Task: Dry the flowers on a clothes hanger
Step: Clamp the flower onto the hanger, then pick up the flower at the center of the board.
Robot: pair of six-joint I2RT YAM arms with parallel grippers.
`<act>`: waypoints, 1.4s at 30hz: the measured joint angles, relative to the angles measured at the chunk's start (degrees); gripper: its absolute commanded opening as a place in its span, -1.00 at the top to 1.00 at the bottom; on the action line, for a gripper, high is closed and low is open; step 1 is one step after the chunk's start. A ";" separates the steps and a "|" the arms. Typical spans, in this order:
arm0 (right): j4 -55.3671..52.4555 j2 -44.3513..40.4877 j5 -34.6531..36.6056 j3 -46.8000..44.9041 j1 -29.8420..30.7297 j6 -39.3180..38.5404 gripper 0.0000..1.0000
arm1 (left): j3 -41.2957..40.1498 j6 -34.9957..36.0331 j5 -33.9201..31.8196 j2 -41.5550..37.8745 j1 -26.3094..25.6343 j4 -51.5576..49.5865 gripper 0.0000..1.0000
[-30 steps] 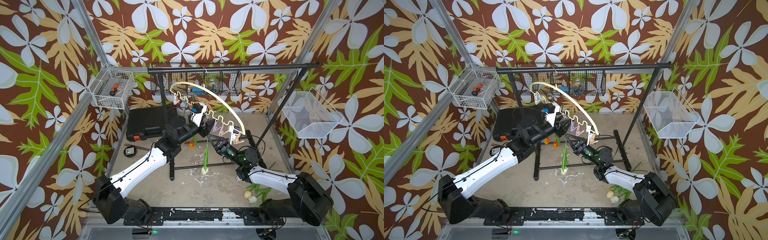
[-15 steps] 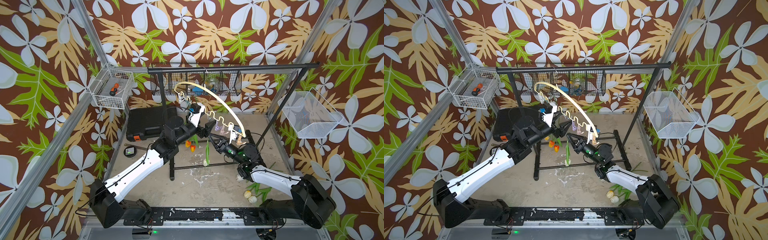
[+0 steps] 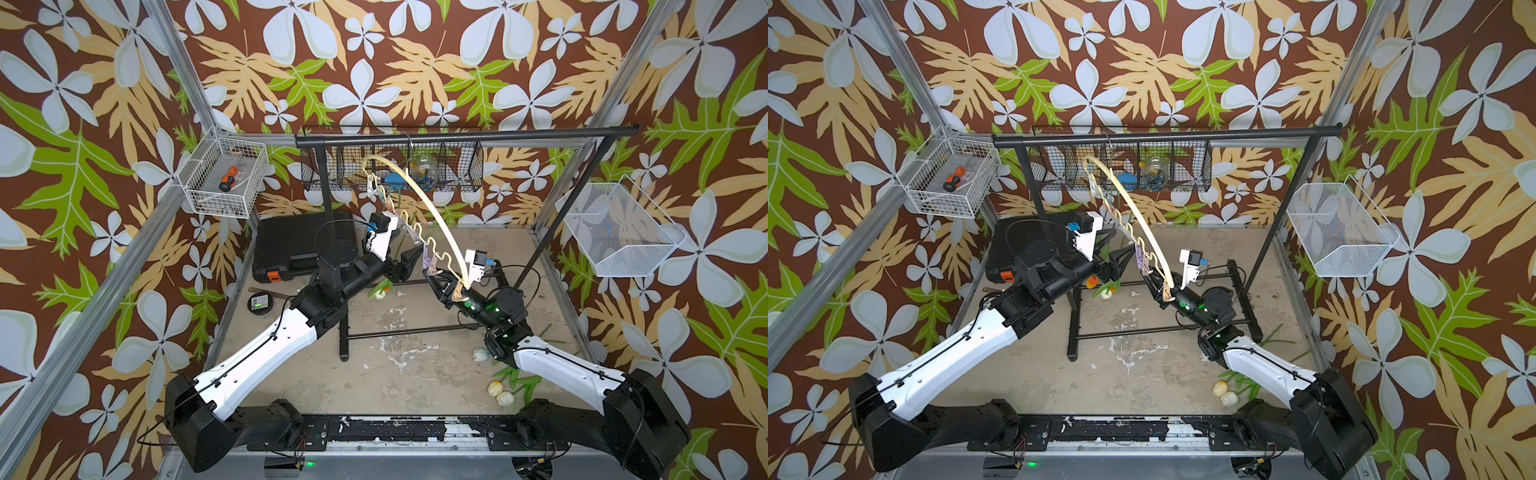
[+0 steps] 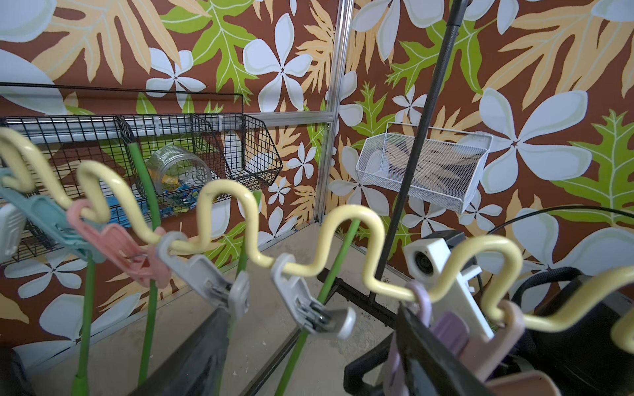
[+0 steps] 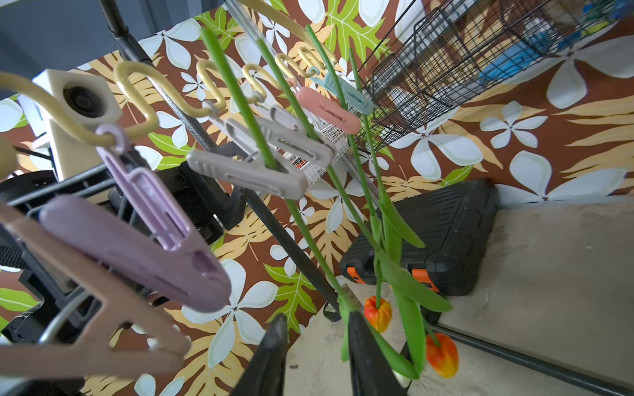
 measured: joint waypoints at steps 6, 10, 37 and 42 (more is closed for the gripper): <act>-6.40 -4.94 1.46 -0.15 -1.73 -3.43 0.35 | -1.40 0.04 1.68 -1.55 0.26 -1.42 -0.48; -10.86 -7.91 2.91 -0.04 -2.27 -6.03 0.36 | -2.69 0.26 2.78 -2.45 0.42 -3.13 -0.48; -45.88 -22.18 28.44 -2.62 -13.22 -11.87 -0.01 | -25.24 -17.42 -6.34 -9.66 0.87 -9.09 -0.19; -52.92 -28.92 36.87 -8.04 -17.05 -7.17 -0.19 | -33.03 -20.59 -7.82 -12.11 -0.79 -7.43 -0.19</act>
